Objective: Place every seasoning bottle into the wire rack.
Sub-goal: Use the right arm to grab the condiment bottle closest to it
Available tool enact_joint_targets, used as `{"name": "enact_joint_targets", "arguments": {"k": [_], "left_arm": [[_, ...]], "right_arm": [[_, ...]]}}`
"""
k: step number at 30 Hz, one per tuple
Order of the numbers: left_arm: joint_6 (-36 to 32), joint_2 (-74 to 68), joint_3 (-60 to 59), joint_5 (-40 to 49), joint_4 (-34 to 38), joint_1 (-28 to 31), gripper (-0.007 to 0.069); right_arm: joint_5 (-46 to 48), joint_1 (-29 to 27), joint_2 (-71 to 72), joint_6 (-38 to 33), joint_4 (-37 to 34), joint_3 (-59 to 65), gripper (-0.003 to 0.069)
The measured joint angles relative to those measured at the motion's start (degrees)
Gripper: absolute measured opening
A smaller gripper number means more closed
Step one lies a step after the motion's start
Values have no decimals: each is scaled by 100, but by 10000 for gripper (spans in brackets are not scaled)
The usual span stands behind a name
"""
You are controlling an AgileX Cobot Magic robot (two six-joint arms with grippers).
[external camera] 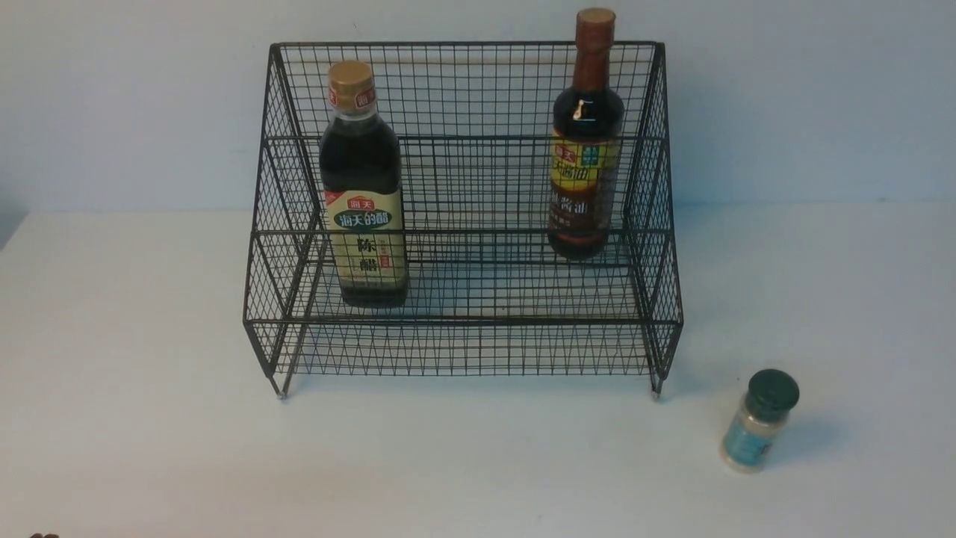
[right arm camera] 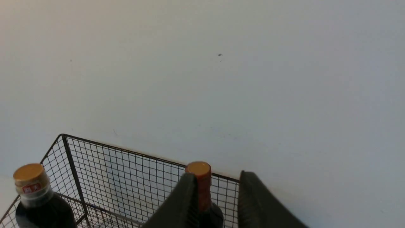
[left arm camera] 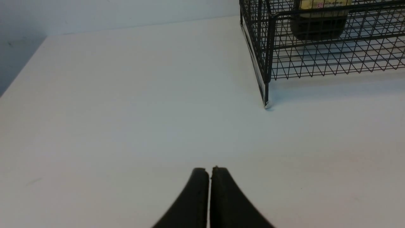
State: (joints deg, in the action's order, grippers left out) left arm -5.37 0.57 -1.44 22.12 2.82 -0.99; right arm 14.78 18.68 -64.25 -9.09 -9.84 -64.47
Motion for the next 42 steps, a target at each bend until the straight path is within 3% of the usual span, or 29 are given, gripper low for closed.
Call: {"name": "enact_joint_targets", "arguments": {"k": [3,5,6,8,13,19,22,30,36,42], "left_arm": [[0,0,0,0,0,0,-5],[0,0,0,0,0,0,-5],[0,0,0,0,0,0,-5],[0,0,0,0,0,0,-5],[0,0,0,0,0,0,-5],[0,0,0,0,0,0,-5],[0,0,0,0,0,0,-5],[0,0,0,0,0,0,-5],[0,0,0,0,0,0,-5],[0,0,0,0,0,0,-5]], "right_arm": [[-680,0,792,0,1,1351,36],[-1153,0,1105,11,-20,2085,7],[-1867,0,1363,40,-90,3034,-8],[-2620,0,1427,71,-182,3743,-11],[-3460,0,1355,286,-209,4632,3],[-4521,0,1118,697,154,5414,93],[-5272,0,714,909,427,5739,204],[-6383,0,-636,1103,778,5745,400],[-7374,0,-1818,1262,835,5745,477],[-7912,0,-2836,1301,858,5719,495]]}}
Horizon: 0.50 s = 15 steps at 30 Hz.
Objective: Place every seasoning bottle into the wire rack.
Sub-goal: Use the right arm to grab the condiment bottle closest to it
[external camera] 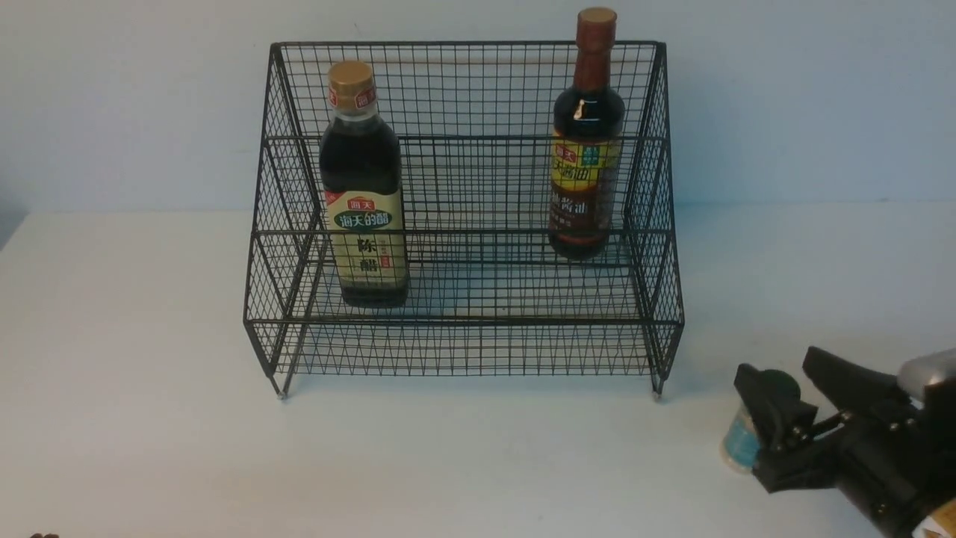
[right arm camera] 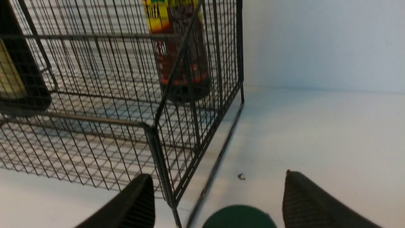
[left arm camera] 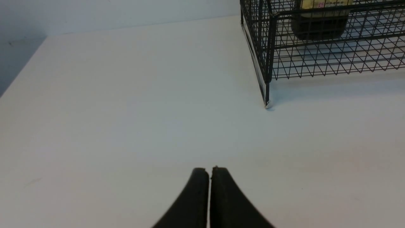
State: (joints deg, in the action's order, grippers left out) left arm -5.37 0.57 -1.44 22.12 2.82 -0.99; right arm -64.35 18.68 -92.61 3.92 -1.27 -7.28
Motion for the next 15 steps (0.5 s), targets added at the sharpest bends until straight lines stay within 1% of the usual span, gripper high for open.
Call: {"name": "enact_joint_targets", "arguments": {"k": [8,11,14,15], "left_arm": [[0,0,0,0,0,0,-5],[0,0,0,0,0,0,-5],[0,0,0,0,0,0,-5],[0,0,0,0,0,0,-5]], "right_arm": [[-62,0,-675,0,-5,-85,496],[-70,0,-735,0,-5,-209,481],[-81,0,-744,0,-5,-371,402],[-81,0,-744,0,-5,-408,350]]}}
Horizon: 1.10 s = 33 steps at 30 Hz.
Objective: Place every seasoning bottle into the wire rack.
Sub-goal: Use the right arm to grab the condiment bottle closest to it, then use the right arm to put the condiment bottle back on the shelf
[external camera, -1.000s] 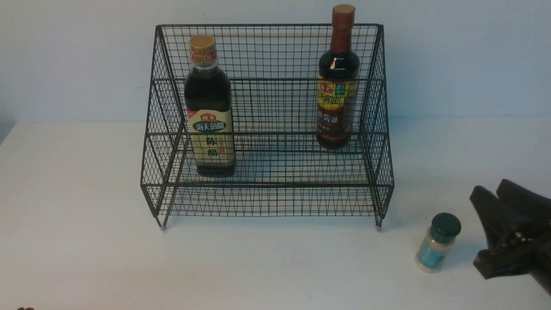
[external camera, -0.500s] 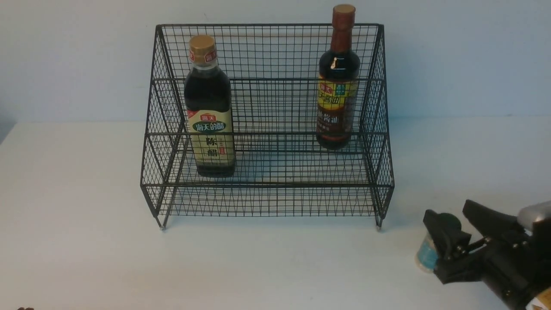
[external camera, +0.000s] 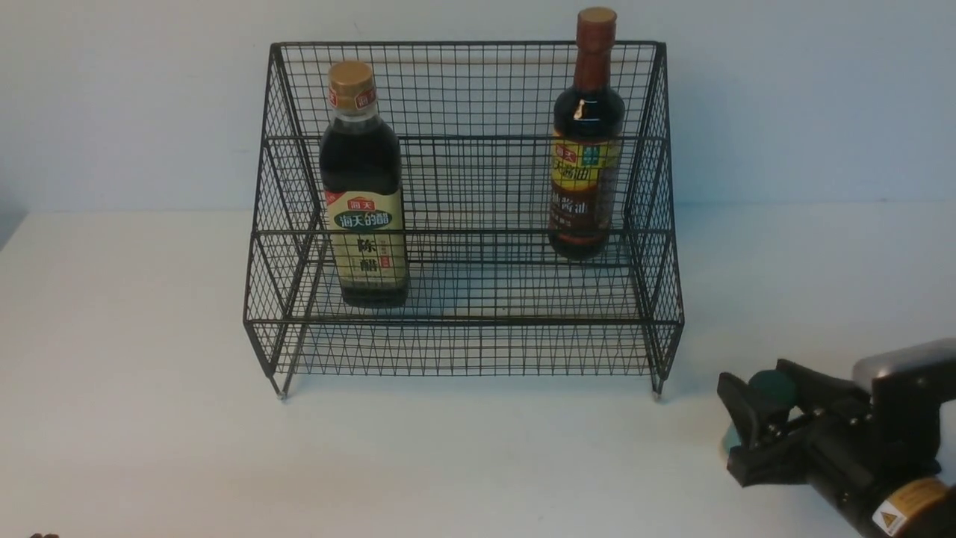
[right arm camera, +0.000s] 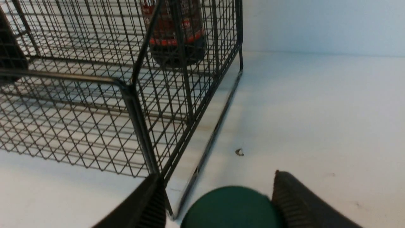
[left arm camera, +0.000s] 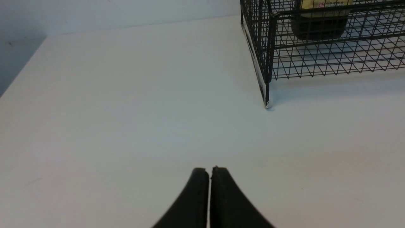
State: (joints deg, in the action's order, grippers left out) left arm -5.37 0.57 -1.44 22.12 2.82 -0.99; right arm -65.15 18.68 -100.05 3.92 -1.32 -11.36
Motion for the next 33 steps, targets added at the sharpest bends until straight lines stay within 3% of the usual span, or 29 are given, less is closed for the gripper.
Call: {"name": "enact_joint_targets", "arguments": {"k": [1,9,17,24,26,33], "left_arm": [[0,0,0,0,0,0,-5],[0,0,0,0,0,0,-5],[0,0,0,0,0,0,-5],[0,0,0,0,0,0,-5],[0,0,0,0,0,0,-5],[0,0,0,0,0,0,-5]], "right_arm": [[0,0,0,0,0,-18,311],[11,0,193,0,5,43,314],[464,0,1830,70,18,264,314],[2332,0,3377,88,132,-279,314],[3457,0,3831,102,211,-925,314],[4625,268,3738,509,542,-2369,314]]}}
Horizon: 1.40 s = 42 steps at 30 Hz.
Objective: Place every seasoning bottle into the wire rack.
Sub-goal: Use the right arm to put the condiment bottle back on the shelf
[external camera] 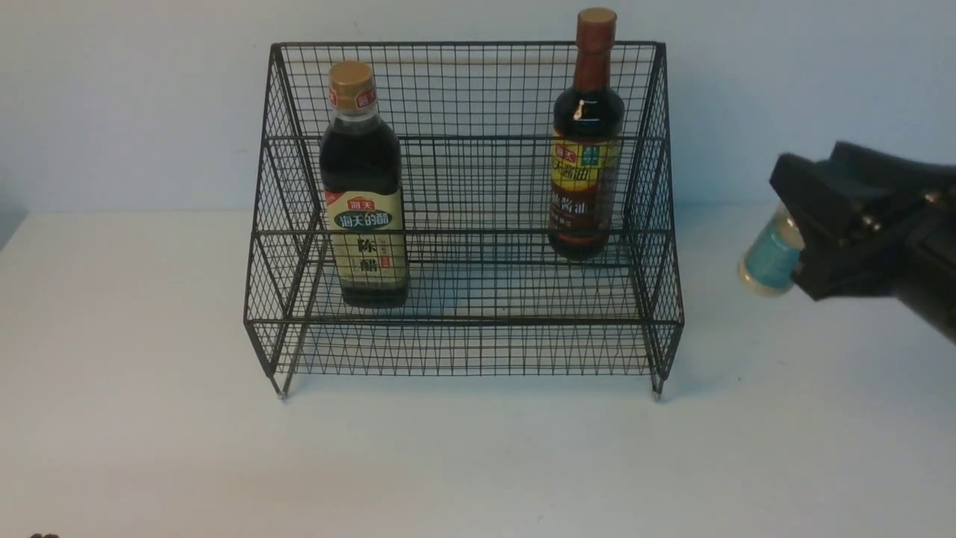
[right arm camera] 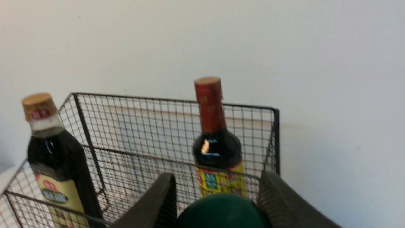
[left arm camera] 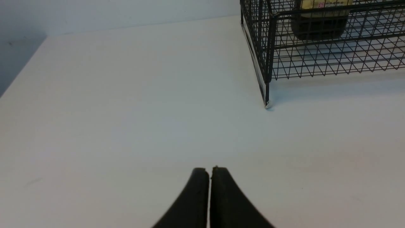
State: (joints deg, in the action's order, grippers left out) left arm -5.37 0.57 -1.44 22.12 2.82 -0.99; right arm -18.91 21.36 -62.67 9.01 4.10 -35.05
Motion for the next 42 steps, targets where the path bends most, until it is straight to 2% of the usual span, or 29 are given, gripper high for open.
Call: {"name": "enact_joint_targets", "arguments": {"k": [9,15,28,42], "left_arm": [[0,0,0,0,0,0,-5],[0,0,0,0,0,0,-5],[0,0,0,0,0,0,-5],[0,0,0,0,0,0,-5]], "right_arm": [[-27,659,-1226,5,18,-840,314],[-498,681,-2192,5,18,-982,314],[-1285,692,-3203,5,-46,-1018,314],[-1383,692,-3743,5,-50,-1024,314]]}}
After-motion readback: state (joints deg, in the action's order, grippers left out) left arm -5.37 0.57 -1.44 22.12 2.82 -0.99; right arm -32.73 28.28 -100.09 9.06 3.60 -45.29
